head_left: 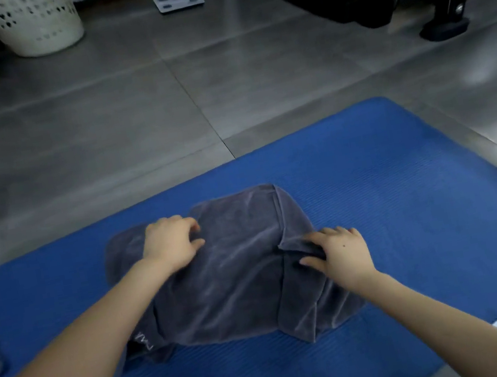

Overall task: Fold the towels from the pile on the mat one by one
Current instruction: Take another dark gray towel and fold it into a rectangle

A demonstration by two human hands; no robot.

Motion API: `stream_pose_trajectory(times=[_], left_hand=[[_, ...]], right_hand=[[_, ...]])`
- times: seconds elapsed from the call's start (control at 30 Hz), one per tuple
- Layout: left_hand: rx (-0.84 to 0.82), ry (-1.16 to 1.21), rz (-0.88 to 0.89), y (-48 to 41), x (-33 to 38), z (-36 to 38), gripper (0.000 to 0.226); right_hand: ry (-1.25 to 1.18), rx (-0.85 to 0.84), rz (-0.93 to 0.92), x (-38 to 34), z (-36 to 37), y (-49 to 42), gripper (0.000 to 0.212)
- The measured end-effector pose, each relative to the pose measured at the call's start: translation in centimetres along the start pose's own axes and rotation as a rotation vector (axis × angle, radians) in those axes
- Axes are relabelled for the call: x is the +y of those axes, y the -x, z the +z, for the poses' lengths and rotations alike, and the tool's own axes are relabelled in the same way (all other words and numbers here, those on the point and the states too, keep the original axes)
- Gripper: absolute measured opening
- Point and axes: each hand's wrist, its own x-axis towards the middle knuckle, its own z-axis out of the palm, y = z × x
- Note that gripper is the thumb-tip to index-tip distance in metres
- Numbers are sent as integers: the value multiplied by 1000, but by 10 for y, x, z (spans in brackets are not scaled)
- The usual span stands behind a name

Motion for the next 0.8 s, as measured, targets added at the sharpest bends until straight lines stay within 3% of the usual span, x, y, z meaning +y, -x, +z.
stream_pose_trajectory(times=[0.1,0.23,0.33,0.57,0.6,0.7,0.8], left_hand=[[-24,24,69,-10,22,26,40],[30,121,100,-26,42,42,46],[111,207,96,-37,52,48,55],[209,291,76,-69,76,53,62],[219,288,69,-73,80,53,62],[212,253,76,-78,90,53,61],[160,217,117,-76,97,58,61]], right_hand=[[-20,207,-44,1,14,0,20],[-447,246,231,20,0,-16,10],[-734,375,341,47,-25,-50,20],[-690,554,449,112,-101,-194,4],[-729,540,462,119,-105,-206,6],[-905,325,444,130,-102,-207,44],[-820,204,508,140,-71,-160,56]])
